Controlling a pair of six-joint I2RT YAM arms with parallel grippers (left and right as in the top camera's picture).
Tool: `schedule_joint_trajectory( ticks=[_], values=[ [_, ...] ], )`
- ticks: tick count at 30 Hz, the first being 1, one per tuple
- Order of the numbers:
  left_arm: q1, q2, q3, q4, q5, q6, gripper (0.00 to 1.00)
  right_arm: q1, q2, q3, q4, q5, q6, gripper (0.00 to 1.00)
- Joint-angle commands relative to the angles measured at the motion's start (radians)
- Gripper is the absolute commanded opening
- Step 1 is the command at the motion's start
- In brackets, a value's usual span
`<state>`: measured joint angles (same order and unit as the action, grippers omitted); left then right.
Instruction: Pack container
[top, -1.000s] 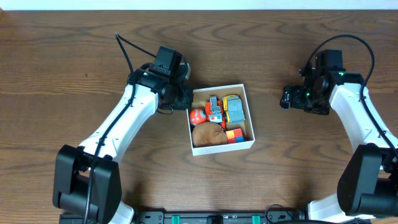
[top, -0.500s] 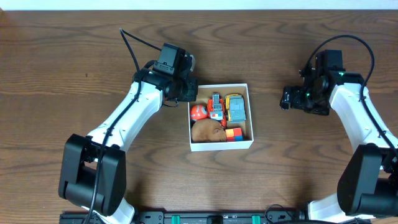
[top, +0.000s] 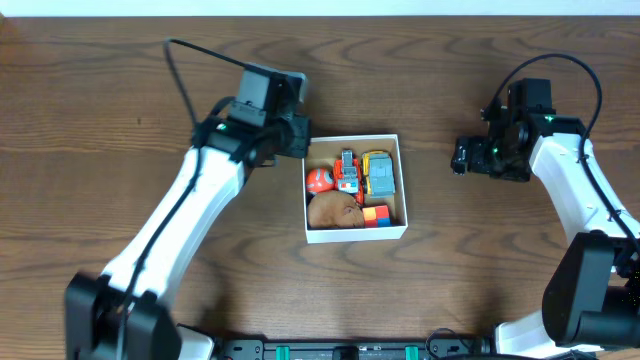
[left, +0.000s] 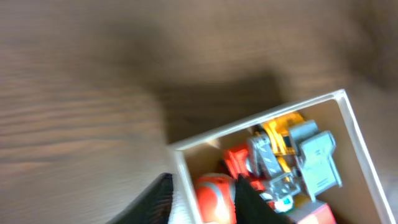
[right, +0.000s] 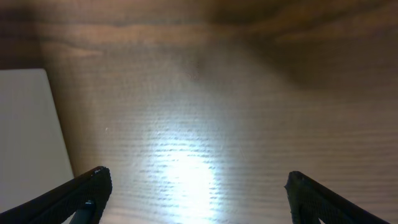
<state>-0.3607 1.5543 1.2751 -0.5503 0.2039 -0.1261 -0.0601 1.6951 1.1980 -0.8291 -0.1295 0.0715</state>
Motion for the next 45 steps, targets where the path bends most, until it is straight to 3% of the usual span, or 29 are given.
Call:
schedule_joint_trajectory(
  ticks=[1, 4, 5, 10, 13, 20, 28, 38, 45],
  values=[
    [0.026, -0.062, 0.006, -0.005, -0.228, 0.021, 0.56, 0.036, 0.009, 0.072, 0.021, 0.076, -0.044, 0.93],
    [0.085, -0.079, 0.006, 0.005, -0.299, 0.021, 0.92, 0.058, 0.009, 0.137, 0.087, 0.152, -0.045, 0.99],
    [0.113, -0.079, 0.006, 0.013, -0.301, 0.021, 0.98, 0.061, 0.009, 0.149, 0.132, 0.151, -0.058, 0.99],
    [0.244, -0.064, 0.005, 0.053, -0.301, 0.021, 0.98, 0.063, 0.009, 0.155, 0.370, 0.148, -0.058, 0.99],
    [0.298, -0.063, 0.005, 0.070, -0.302, 0.021, 0.98, 0.063, 0.008, 0.155, 0.425, 0.148, -0.058, 0.99],
    [0.378, -0.117, 0.005, -0.010, -0.303, 0.067, 0.98, 0.058, -0.050, 0.154, 0.314, 0.151, 0.024, 0.99],
    [0.375, -0.280, -0.077, -0.047, -0.309, 0.034, 0.98, 0.065, -0.280, 0.092, 0.286, 0.237, 0.019, 0.99],
    [0.350, -0.637, -0.422, 0.067, -0.291, -0.098, 0.98, 0.100, -0.700, -0.299, 0.354, 0.319, 0.000, 0.99],
    [0.307, -0.908, -0.581, 0.097, -0.307, -0.112, 0.98, 0.161, -0.944, -0.516, 0.345, 0.380, 0.002, 0.99]
  ],
)
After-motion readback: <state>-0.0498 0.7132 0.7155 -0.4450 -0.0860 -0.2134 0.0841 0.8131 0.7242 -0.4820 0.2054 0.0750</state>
